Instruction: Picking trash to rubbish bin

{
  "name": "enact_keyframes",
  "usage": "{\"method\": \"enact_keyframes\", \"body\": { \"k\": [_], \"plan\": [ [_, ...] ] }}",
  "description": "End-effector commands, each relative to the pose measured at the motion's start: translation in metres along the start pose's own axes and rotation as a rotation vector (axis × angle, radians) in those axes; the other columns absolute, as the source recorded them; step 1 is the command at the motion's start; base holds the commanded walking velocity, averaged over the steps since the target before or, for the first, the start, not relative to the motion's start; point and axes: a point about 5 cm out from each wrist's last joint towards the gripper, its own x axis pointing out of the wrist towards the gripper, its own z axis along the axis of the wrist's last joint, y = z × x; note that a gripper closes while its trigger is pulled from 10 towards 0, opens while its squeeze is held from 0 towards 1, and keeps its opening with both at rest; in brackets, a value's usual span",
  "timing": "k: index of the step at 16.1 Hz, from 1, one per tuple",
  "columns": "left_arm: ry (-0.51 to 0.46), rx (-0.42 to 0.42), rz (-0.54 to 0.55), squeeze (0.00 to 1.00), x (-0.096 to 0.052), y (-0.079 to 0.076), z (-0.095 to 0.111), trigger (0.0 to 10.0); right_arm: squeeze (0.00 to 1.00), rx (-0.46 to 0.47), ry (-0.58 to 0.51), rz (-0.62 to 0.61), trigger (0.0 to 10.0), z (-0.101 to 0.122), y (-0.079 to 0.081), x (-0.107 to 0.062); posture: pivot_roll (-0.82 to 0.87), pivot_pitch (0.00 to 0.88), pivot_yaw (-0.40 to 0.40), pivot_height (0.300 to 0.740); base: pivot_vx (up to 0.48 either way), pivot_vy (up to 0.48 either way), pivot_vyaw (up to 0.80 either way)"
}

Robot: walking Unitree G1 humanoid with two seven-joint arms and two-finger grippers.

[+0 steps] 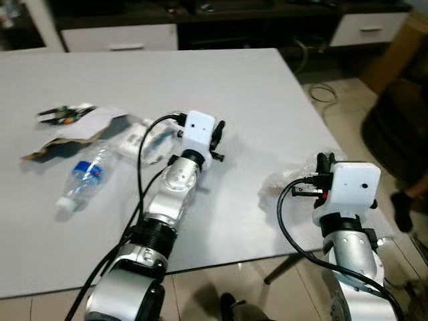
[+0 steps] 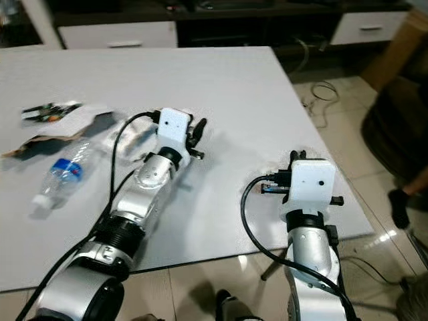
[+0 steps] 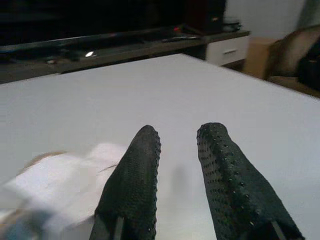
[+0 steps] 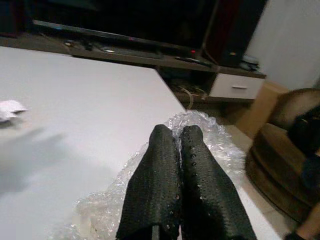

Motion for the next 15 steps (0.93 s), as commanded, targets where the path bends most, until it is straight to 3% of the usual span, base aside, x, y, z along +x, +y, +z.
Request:
{"method": "enact_keyframes", "body": {
  "k": [1, 15],
  "plan": [
    [0.003, -0.001, -0.020, 0.00, 0.0030, -0.0030, 0.0030, 10.0, 0.00, 0.007, -0.017, -0.011, 10.0, 0.0047, -0.0016, -0.0030, 0.04, 0.114, -0.028, 0.740, -0.266, 0.000, 0.00],
    [0.022, -0.011, -0.041, 0.00, 0.0041, -0.0061, 0.0017, 10.0, 0.00, 0.006, -0.016, -0.015, 10.0, 0.0049, -0.0017, -0.0033, 0.04, 0.112, -0.027, 0.740, -0.312, 0.000, 0.00]
  ]
}}
